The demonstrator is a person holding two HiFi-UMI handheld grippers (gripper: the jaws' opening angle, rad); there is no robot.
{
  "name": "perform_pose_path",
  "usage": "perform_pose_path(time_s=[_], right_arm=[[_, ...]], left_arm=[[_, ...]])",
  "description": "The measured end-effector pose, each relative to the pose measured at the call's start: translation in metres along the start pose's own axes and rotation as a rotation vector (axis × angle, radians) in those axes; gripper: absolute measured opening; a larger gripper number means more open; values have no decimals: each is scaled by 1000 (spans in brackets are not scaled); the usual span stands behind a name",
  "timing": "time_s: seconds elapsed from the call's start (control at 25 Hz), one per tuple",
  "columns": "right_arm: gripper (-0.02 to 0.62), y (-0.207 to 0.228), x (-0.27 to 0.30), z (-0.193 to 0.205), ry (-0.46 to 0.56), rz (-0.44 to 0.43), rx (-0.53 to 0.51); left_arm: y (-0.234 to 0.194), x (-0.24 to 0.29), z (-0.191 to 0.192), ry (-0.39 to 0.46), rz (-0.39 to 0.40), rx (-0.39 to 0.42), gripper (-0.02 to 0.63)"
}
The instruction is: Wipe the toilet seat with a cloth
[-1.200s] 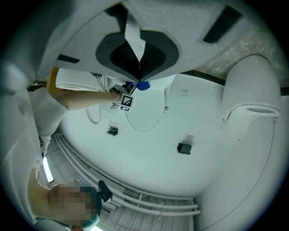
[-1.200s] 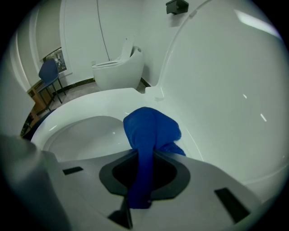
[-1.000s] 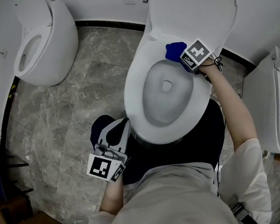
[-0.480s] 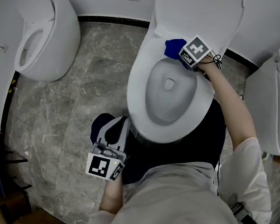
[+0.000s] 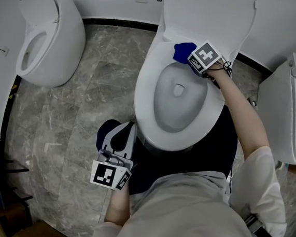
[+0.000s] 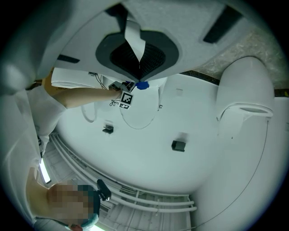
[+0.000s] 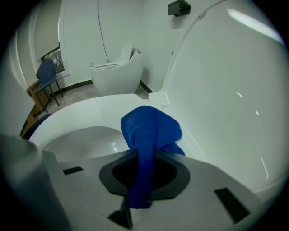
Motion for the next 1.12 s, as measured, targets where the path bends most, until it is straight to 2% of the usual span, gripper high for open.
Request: perform_pose_path(time_s=[0.2, 0.36, 0.64, 0.8, 1.12], right_arm=[[51, -5, -7, 3, 56, 16, 35], [51, -11, -23, 1, 145, 29, 56], [51, -40, -69, -8, 437, 44, 124], [51, -66, -97, -14, 601, 25, 154], [51, -121, -141, -5, 833, -56, 195]], left_arm=[[-2, 0, -2, 8, -4, 4, 8], [-1, 3, -3, 12, -4, 11, 8], [1, 12, -7, 14, 15, 24, 8], [-1, 17, -11, 20, 18, 31, 8], [1, 27, -15, 39, 34, 46, 8]])
Point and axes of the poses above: the fingertips, and each gripper's own axes: x forward along the fingers, y to its right, z out of its underside, the point moved 5 cm from there along -x, backward along the fingers, and after that the axes turned 9 degrees about y, right-handed, at the moved point
